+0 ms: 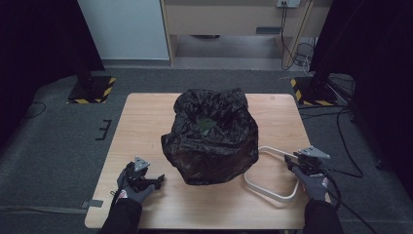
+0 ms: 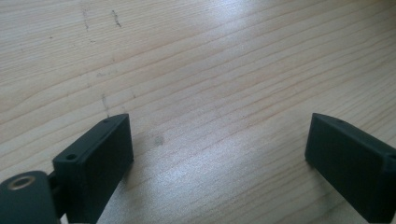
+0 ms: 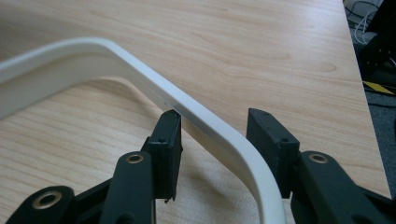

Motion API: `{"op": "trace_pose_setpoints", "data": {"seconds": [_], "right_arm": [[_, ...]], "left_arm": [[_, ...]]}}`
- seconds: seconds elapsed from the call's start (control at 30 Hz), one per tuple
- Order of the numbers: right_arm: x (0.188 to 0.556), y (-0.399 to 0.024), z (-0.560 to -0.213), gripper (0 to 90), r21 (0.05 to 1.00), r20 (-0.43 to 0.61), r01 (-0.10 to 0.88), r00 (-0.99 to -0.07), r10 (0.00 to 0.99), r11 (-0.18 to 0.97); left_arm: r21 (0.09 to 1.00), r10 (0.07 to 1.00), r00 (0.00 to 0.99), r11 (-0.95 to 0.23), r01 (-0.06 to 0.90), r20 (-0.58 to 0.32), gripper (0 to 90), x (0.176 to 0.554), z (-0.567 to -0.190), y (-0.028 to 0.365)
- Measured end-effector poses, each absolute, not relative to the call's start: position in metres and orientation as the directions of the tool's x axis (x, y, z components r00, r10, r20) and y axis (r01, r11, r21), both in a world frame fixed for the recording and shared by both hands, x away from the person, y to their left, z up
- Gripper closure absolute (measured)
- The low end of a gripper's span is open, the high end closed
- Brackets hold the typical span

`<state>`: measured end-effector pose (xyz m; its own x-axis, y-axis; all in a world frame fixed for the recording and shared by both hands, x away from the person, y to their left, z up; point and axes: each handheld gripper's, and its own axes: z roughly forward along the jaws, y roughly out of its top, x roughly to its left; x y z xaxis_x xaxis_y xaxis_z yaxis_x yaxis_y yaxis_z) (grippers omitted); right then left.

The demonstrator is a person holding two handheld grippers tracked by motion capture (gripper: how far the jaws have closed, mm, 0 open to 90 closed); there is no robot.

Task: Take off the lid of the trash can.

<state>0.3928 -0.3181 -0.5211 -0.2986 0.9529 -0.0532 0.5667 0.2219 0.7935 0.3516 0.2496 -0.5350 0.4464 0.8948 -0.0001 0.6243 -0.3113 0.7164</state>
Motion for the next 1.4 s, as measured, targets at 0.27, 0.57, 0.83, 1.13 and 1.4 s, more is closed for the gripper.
{"op": "trace_pose_setpoints", "data": {"seconds": [0.27,0.57,0.83,1.13,1.4], "right_arm": [[0.393,-0.318,-0.526,44.5,0.789,-0.053,0.57,-0.307,0.95,0.228],[0.384,-0.32,-0.515,36.7,0.827,-0.003,0.534,-0.31,0.951,0.177],[0.376,-0.314,-0.498,34.5,0.862,0.027,0.486,-0.328,0.944,0.144],[0.371,-0.307,-0.479,34.4,0.908,0.061,0.409,-0.344,0.937,0.091],[0.367,-0.301,-0.462,34.0,0.925,0.092,0.376,-0.363,0.927,0.055]], "left_arm": [[0.721,0.885,0.466,-0.322,0.613,0.0,16.9,0.351,-0.533,0.25],[0.719,0.885,0.466,-0.313,0.621,-0.017,30.7,0.351,-0.53,0.252],[0.744,0.895,0.443,-0.261,0.615,-0.053,34.3,0.348,-0.522,0.256],[0.807,0.904,0.42,-0.188,0.559,-0.081,33.8,0.345,-0.506,0.262],[0.838,0.906,0.408,-0.138,0.528,-0.108,32.6,0.341,-0.494,0.261]]}}
